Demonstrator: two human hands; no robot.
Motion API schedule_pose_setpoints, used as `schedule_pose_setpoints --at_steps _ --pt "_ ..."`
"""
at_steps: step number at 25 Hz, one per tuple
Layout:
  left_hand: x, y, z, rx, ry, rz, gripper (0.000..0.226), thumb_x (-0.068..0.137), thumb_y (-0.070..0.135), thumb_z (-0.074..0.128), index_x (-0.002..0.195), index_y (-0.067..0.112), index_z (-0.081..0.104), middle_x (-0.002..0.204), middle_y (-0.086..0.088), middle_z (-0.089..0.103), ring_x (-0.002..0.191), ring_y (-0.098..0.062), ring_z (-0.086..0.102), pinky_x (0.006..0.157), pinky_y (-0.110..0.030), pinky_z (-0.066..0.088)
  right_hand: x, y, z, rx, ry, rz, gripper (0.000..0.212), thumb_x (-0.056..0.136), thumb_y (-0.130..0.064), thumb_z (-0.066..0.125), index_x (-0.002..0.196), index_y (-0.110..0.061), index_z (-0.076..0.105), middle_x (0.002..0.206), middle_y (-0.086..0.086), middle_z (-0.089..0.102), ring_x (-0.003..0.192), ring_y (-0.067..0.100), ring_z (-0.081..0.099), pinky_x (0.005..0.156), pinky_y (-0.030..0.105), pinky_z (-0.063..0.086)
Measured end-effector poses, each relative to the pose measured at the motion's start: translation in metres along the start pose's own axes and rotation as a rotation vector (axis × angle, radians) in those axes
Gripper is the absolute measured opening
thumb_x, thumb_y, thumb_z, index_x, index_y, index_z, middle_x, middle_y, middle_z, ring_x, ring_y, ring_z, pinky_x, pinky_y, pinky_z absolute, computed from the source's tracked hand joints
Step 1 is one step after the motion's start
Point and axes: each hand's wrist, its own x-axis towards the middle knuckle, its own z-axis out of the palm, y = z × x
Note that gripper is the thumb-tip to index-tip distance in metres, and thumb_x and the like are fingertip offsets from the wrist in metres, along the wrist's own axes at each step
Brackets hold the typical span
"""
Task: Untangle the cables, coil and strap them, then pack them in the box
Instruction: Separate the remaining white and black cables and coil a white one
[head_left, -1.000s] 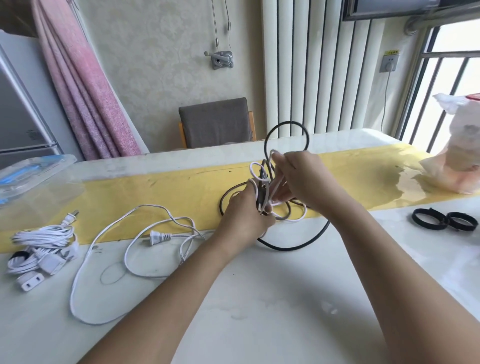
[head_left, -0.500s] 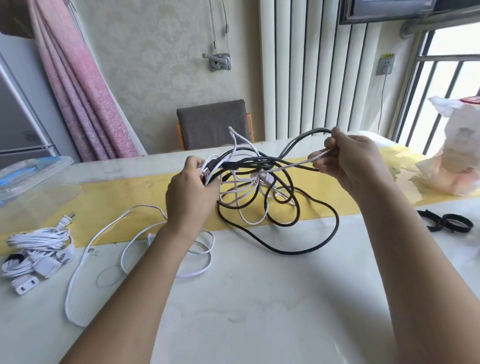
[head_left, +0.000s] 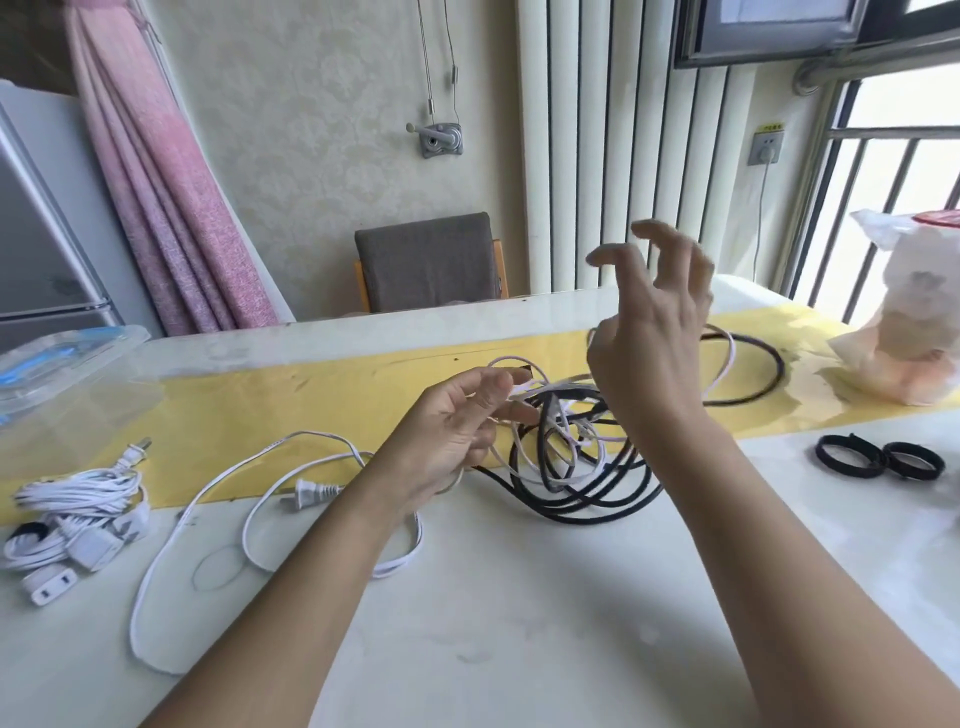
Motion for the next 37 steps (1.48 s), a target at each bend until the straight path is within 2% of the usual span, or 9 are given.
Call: schedule_pose_setpoints --at_steps 4,7,14,18,21,24,28,32,37 --pt "0.0 0.007 -0.008 0.128 0.134 0.165 0.015 0.082 0.025 0.062 0.088 0.019 0.075 0.068 0.004 0.067 0.044 -0.006 0.023 0.041 -0.016 0.017 0.005 -0.012 -0.013 0.706 -0.584 0.071 0.024 0.084 0.002 0.056 0.101 -0.013 0.064 0.096 0.003 0.068 0.087 0.015 0.062 0.079 0.032 0.052" --pt "-0.004 0.016 -0.012 0.181 0.188 0.33 0.017 0.086 0.025 0.059 0.079 0.02 0.074 0.064 0.006 0.062 0.041 -0.003 0.029 0.041 -0.012 0.022 0.003 -0.011 -0.017 0.611 -1.031 0.083 0.017 0.079 -0.02 0.075 0.094 -0.016 0.067 0.082 0.0 0.07 0.065 0.005 0.062 0.059 0.019 0.049" --pt "-0.02 0.055 -0.06 -0.305 0.305 0.63 0.025 0.087 0.023 0.055 0.066 0.025 0.069 0.068 0.013 0.057 0.047 0.0 0.029 0.042 -0.011 0.021 0.002 0.032 0.009 0.061 -0.86 0.133 0.011 0.085 -0.017 0.065 0.082 -0.011 0.073 0.073 0.002 0.066 0.067 0.014 0.056 0.051 0.016 0.038" --pt "-0.028 0.059 -0.064 -0.493 0.044 0.486 0.013 0.057 0.03 0.069 0.057 0.021 0.059 0.057 0.008 0.048 0.048 -0.005 0.034 0.04 -0.014 0.029 -0.004 0.045 0.022 0.055 -0.744 0.207 0.023 0.091 -0.008 0.055 0.068 -0.007 0.057 0.056 0.003 0.043 0.061 0.024 0.039 0.045 0.015 0.03" --pt "-0.029 0.051 -0.054 -0.08 -0.177 0.18 0.019 0.06 0.03 0.068 0.048 0.018 0.06 0.048 0.002 0.047 0.041 -0.01 0.038 0.038 -0.015 0.033 0.002 0.044 0.019 0.322 -0.561 0.285 0.016 0.092 -0.011 0.059 0.084 -0.007 0.072 0.075 0.01 0.066 0.072 0.026 0.059 0.063 0.017 0.046" --pt "-0.018 0.031 -0.044 0.332 -0.118 -0.134 0.043 0.077 0.052 0.068 0.084 0.01 0.073 0.08 -0.008 0.069 0.065 -0.015 0.064 0.06 -0.02 0.053 0.0 0.014 0.007 0.735 -0.538 0.235 0.016 0.09 -0.004 0.061 0.094 -0.011 0.075 0.098 0.004 0.073 0.095 0.014 0.068 0.091 0.035 0.053" --pt "0.002 0.002 -0.037 0.676 0.171 0.136 0.081 0.054 0.062 0.079 0.124 0.039 0.044 0.123 0.02 0.046 0.113 0.009 0.044 0.088 -0.012 0.035 -0.009 -0.017 0.0 1.004 -0.887 0.183 0.03 0.084 0.012 0.047 0.076 -0.004 0.072 0.076 0.01 0.071 0.088 0.022 0.068 0.092 0.035 0.05" --pt "0.023 -0.021 -0.035 0.719 0.324 0.311 0.081 0.076 0.027 0.078 0.142 0.013 0.033 0.136 0.004 0.035 0.128 -0.008 0.034 0.103 -0.017 0.026 -0.011 -0.014 0.005 1.139 -1.058 0.455 0.014 0.093 -0.004 0.052 0.079 -0.003 0.053 0.059 0.012 0.041 0.055 0.022 0.044 0.075 0.036 0.054" --pt "0.04 -0.036 -0.022 0.603 0.305 0.045 0.017 0.089 0.028 0.064 0.075 0.018 0.063 0.062 0.007 0.048 0.063 -0.014 0.043 0.055 -0.025 0.03 -0.012 0.002 0.014 0.478 -1.032 0.388 0.015 0.079 -0.011 0.075 0.073 -0.011 0.061 0.067 0.003 0.055 0.055 0.011 0.042 0.051 0.018 0.034"
